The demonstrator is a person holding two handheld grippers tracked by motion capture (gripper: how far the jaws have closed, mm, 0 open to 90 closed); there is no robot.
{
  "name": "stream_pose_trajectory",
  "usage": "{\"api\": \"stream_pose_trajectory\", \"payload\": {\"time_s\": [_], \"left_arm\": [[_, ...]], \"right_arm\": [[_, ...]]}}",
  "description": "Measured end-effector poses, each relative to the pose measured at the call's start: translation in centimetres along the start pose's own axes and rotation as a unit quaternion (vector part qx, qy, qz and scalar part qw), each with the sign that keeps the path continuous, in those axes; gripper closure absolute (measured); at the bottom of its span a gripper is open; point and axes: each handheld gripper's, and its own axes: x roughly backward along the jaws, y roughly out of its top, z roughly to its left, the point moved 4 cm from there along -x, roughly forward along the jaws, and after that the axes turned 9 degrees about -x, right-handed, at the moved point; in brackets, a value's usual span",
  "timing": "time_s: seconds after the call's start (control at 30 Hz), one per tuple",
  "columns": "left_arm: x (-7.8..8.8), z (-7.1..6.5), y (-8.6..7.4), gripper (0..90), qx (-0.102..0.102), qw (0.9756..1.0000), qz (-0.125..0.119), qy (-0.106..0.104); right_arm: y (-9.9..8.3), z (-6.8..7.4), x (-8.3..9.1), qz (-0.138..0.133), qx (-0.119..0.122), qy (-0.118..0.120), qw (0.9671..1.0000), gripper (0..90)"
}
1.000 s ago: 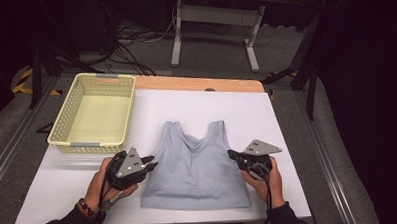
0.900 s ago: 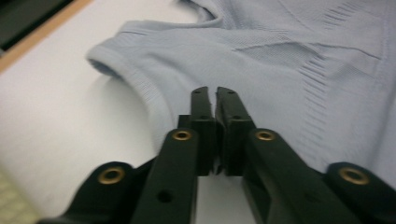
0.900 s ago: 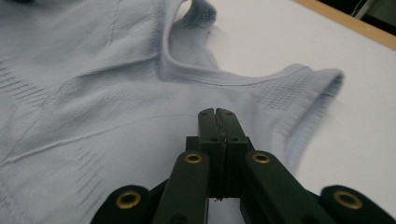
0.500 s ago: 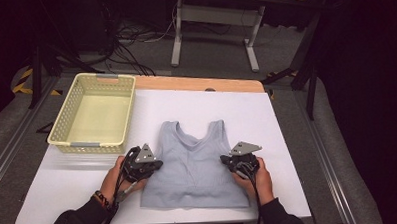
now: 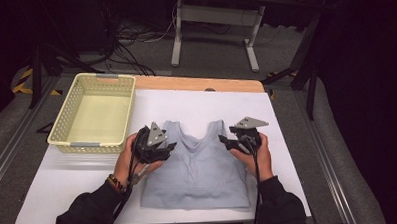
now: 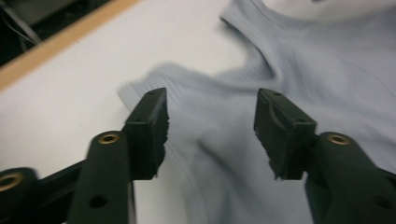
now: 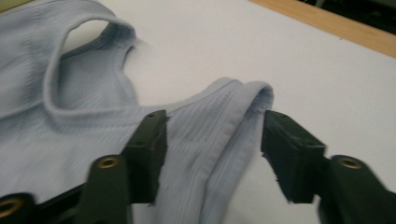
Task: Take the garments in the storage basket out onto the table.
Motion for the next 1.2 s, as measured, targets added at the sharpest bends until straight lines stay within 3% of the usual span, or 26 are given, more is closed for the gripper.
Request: {"api": "stream_pose_trajectory", "payload": {"time_s": [0.03, 0.07, 0.17, 0.2, 0.23, 0.27, 0.33, 0.43, 0.57, 0.6, 0.63, 0.67, 0.7, 0.8, 0.83, 1.0, 1.2], "left_arm": [[0.0, 0.0, 0.0, 38.3, 0.000, 1.0000, 0.000, 0.000], [-0.9, 0.7, 0.4, 35.8, 0.021, 0.9998, 0.003, 0.001], [-2.0, 1.3, 0.3, 33.3, 0.026, 0.9995, 0.013, 0.009], [-2.7, 1.7, 0.1, 31.3, 0.028, 0.9993, 0.021, 0.015], [-3.1, 1.9, 0.0, 30.9, 0.032, 0.9991, 0.023, 0.016], [-3.9, 2.4, -0.6, 30.5, 0.051, 0.9981, 0.030, 0.017], [-4.2, 2.6, -0.9, 29.5, 0.059, 0.9976, 0.035, 0.013], [-4.9, 3.1, -1.5, 29.2, 0.073, 0.9963, 0.043, 0.013], [-5.8, 3.7, -2.0, 33.8, 0.097, 0.9934, 0.060, 0.008], [-6.4, 3.8, -2.2, 36.0, 0.115, 0.9913, 0.064, -0.005], [-6.4, 3.8, -2.2, 38.6, 0.115, 0.9913, 0.064, -0.005], [-6.7, 4.0, -2.3, 38.6, 0.122, 0.9902, 0.066, -0.008], [-7.1, 4.0, -2.5, 43.3, 0.126, 0.9893, 0.073, -0.013], [-8.0, 3.9, -2.9, 49.7, 0.124, 0.9872, 0.097, -0.025], [-8.1, 3.9, -3.0, 51.8, 0.121, 0.9876, 0.097, -0.027], [-8.3, 4.2, -2.9, 56.6, 0.127, 0.9861, 0.100, -0.039], [-8.5, 4.4, -2.6, 74.4, 0.120, 0.9872, 0.093, -0.051]], "right_arm": [[0.0, 0.0, 0.0, 0.000, 0.000, 0.000, 1.0000, 39.8], [0.7, -0.7, -1.3, 0.006, -0.013, -0.006, 0.9999, 35.5], [1.1, -1.3, -2.6, 0.009, -0.024, -0.004, 0.9997, 33.1], [1.1, -1.8, -4.0, 0.029, -0.029, -0.011, 0.9991, 30.2], [1.1, -1.9, -4.4, 0.034, -0.029, -0.010, 0.9990, 30.2], [1.0, -1.9, -4.8, 0.039, -0.028, -0.011, 0.9988, 30.2], [0.8, -1.8, -5.5, 0.055, -0.026, -0.019, 0.9979, 30.4], [0.7, -1.8, -5.8, 0.058, -0.027, -0.019, 0.9978, 31.3], [0.4, -1.9, -6.3, 0.077, -0.035, -0.018, 0.9963, 40.1], [0.3, -1.8, -6.5, 0.084, -0.038, -0.010, 0.9957, 46.1], [0.3, -1.8, -6.5, 0.084, -0.038, -0.010, 0.9957, 46.1], [0.3, -1.8, -6.5, 0.084, -0.038, -0.007, 0.9957, 51.1], [0.3, -1.8, -6.4, 0.083, -0.038, 0.000, 0.9958, 62.3], [0.4, -1.5, -6.3, 0.090, -0.027, 0.019, 0.9954, 78.4], [0.4, -1.4, -6.2, 0.093, -0.018, 0.015, 0.9954, 83.1], [0.4, -1.5, -6.2, 0.092, -0.021, 0.022, 0.9953, 84.2], [0.7, -1.9, -6.2, 0.064, -0.011, 0.022, 0.9976, 84.7]]}}
